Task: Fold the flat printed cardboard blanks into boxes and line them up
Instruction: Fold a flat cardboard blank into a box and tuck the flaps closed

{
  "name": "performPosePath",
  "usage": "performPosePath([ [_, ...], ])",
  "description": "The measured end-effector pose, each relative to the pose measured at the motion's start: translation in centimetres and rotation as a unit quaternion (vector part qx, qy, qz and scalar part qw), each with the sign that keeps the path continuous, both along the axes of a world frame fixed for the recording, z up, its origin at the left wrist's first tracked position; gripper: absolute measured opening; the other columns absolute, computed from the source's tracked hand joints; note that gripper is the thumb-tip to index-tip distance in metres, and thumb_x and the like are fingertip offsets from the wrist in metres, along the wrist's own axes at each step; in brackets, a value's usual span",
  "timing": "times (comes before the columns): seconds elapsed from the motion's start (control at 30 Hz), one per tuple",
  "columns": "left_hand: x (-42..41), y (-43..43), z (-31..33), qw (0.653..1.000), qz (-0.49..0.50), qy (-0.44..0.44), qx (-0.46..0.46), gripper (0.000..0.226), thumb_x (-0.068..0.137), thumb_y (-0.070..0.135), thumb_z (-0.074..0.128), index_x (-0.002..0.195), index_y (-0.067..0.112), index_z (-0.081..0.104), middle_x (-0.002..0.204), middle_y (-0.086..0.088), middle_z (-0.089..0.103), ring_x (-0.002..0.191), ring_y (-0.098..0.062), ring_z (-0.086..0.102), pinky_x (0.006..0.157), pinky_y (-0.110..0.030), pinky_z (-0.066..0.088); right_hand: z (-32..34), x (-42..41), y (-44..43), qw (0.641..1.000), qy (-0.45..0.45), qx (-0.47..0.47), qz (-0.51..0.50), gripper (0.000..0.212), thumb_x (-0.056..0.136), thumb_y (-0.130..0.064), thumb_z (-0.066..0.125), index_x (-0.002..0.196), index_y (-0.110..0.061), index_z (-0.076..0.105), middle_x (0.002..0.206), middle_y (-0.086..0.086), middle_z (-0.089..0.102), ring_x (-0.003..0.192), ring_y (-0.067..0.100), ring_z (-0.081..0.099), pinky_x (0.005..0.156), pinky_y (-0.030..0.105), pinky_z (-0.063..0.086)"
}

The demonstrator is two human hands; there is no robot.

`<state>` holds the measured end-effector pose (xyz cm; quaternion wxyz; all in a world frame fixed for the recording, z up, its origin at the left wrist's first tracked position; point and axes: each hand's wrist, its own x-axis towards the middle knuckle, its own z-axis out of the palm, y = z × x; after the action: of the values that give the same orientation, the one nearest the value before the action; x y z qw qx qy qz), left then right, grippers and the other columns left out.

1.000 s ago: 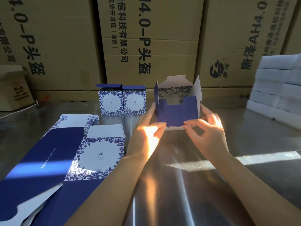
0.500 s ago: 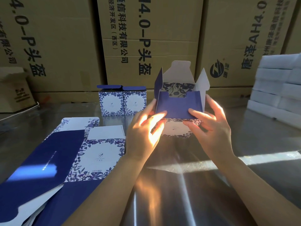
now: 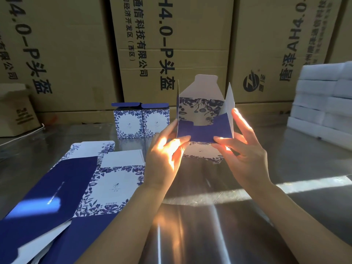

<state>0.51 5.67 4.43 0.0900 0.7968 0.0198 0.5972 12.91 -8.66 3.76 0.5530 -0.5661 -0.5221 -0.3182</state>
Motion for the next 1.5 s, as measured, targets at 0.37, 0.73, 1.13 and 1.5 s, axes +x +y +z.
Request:
performPosePath([
  [0.37, 0.1, 0.9, -0.3, 0.998, 0.023, -0.007, -0.051, 0.016, 0.079, 0.012, 0.071, 0.093, 0.006, 0.075, 0.117, -0.011, 0.065, 0.09, -0.027, 0.068, 0.08, -0.041, 0.057, 0.3, 0.7, -0.3, 0.999, 0.014, 0.0, -0.03, 0.028, 0.08, -0.003, 0.072, 0.106, -0.015, 0.07, 0.136, 0.0, 0.049, 0.108, -0.004, 0.058, 0.081, 0.011, 0.051],
  [0.73, 0.4, 1.0, -0.8, 0.997, 0.007, 0.009, -0.08, 0.018, 0.077, 0.013, 0.073, 0.095, 0.01, 0.075, 0.119, -0.007, 0.063, 0.096, -0.027, 0.066, 0.083, -0.043, 0.056, 0.1, 1.0, -0.4, 0.996, 0.03, -0.063, -0.052, 0.018, 0.081, 0.0, 0.07, 0.097, -0.008, 0.075, 0.129, -0.007, 0.05, 0.101, 0.009, 0.061, 0.081, 0.031, 0.058],
  [1.13, 0.6, 1.2, -1.0, 0.997, 0.004, 0.004, -0.083, 0.018, 0.077, 0.011, 0.074, 0.095, 0.014, 0.076, 0.12, -0.007, 0.063, 0.092, -0.025, 0.065, 0.079, -0.043, 0.057, -0.1, 0.8, -0.4, 0.984, 0.006, -0.074, -0.162, 0.011, 0.082, -0.015, 0.073, 0.092, -0.014, 0.075, 0.1, -0.002, 0.06, 0.077, 0.004, 0.052, 0.059, 0.006, 0.041],
  [1.5, 0.7, 1.4, -1.1, 0.998, 0.045, 0.014, -0.052, 0.016, 0.075, 0.016, 0.076, 0.091, 0.014, 0.076, 0.117, -0.001, 0.066, 0.083, -0.017, 0.068, 0.069, -0.032, 0.055, 0.0, 1.1, -0.5, 0.971, -0.035, -0.06, -0.231, 0.007, 0.077, -0.018, 0.078, 0.084, -0.019, 0.078, 0.082, -0.01, 0.045, 0.076, 0.008, 0.039, 0.062, 0.024, 0.035],
])
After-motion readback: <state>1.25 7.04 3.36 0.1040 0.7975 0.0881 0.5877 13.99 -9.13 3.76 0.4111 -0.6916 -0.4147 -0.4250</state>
